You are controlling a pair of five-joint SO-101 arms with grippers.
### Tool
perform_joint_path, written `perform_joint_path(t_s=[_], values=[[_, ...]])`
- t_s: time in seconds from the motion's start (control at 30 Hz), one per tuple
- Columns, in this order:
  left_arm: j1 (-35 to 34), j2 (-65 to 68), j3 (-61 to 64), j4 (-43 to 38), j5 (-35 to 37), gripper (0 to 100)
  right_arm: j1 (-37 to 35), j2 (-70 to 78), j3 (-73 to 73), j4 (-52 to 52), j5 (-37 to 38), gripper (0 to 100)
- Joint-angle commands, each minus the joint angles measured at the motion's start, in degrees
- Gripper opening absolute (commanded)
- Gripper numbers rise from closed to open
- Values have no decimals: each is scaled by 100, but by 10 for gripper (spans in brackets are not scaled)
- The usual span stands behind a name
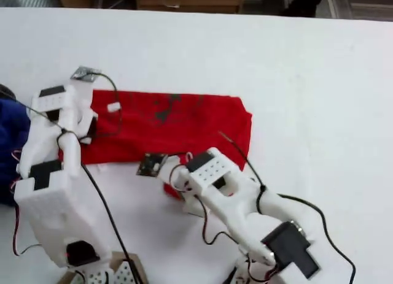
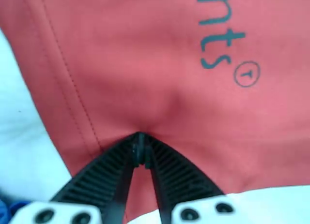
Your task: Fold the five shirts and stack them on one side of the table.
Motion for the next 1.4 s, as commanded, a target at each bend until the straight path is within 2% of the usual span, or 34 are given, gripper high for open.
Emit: perform_joint_path(t_s=[0.0,0.2,0.33,0.4,0.63,1.0,1.37], values=[[-53,44,-75,-97,18,24,-48,567,-334,-40,-18,233],[-62,44,-75,-88,18,24,-13,1156,-1029,338,9,207],[-62,44,-75,-88,18,24,-4,1437,-1266,391,18,4],[-62,44,-75,-88,18,24,-4,1490,-1292,426,26,41],[-62,53,-66,-88,18,24,251,1490,-1829,1033,123,19],[-53,53,-75,-88,18,24,1534,1490,-4026,2949,1626,20],[-53,62,-75,-88,18,24,1736,2281,-5662,2527,1644,21]])
